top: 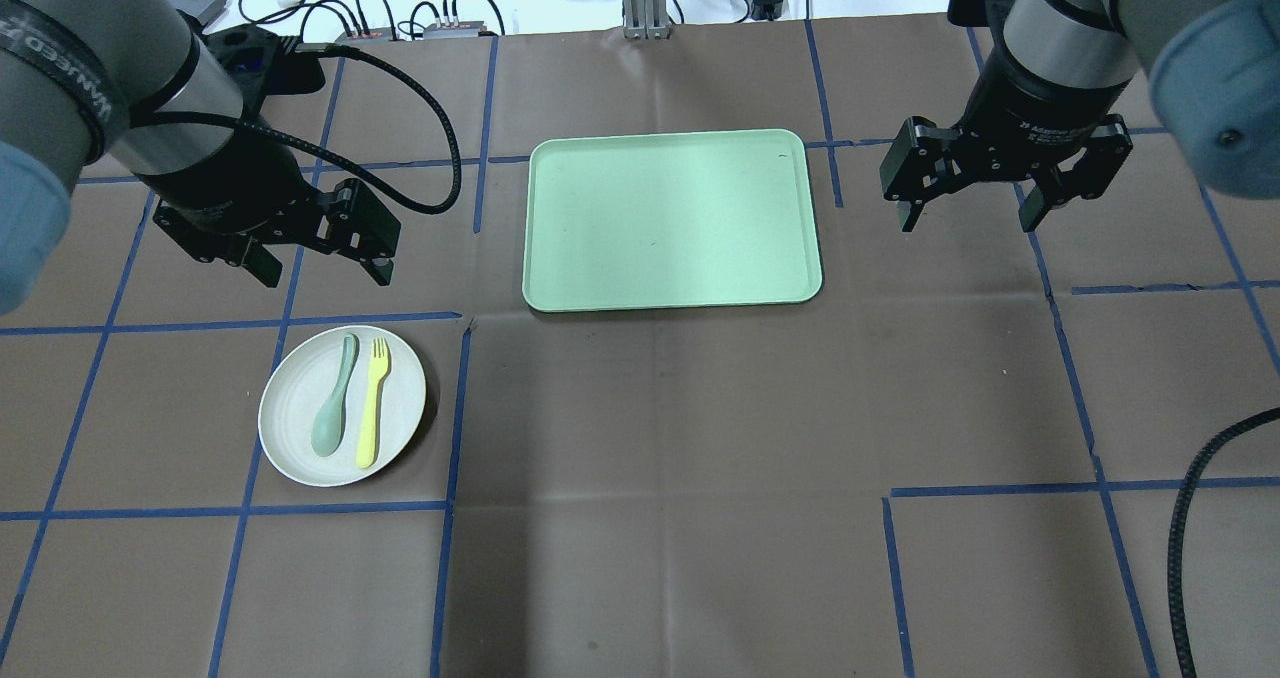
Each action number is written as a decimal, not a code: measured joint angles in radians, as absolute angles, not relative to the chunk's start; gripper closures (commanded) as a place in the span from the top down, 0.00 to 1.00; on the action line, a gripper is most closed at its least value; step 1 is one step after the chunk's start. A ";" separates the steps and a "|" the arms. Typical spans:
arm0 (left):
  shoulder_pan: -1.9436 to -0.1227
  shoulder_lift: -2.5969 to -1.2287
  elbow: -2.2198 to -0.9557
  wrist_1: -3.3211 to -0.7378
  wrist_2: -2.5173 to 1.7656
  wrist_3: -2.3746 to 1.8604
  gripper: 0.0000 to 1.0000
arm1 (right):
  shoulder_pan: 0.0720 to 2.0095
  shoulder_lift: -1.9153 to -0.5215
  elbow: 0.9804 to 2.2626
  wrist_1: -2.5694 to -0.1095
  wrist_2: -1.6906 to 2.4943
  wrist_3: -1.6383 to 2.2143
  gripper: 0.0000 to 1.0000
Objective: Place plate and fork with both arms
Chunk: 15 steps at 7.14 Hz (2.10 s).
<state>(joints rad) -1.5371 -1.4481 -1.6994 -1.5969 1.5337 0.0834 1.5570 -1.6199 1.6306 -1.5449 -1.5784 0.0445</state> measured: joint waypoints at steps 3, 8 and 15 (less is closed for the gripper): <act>-1.537 -1.455 -1.700 -1.597 1.531 0.083 1.00 | 1.557 -1.620 1.631 -1.546 -1.578 0.045 1.00; -1.536 -1.439 -1.701 -1.597 1.538 0.089 1.00 | 1.557 -1.620 1.631 -1.546 -1.578 0.044 1.00; -1.404 -1.472 -1.831 -1.491 1.542 0.159 1.00 | 1.557 -1.620 1.631 -1.546 -1.577 0.045 1.00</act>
<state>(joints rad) -1.4045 -1.4715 -1.8309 -1.4906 1.5422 0.1594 1.5570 -1.6198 1.6306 -1.5458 -1.5769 0.0445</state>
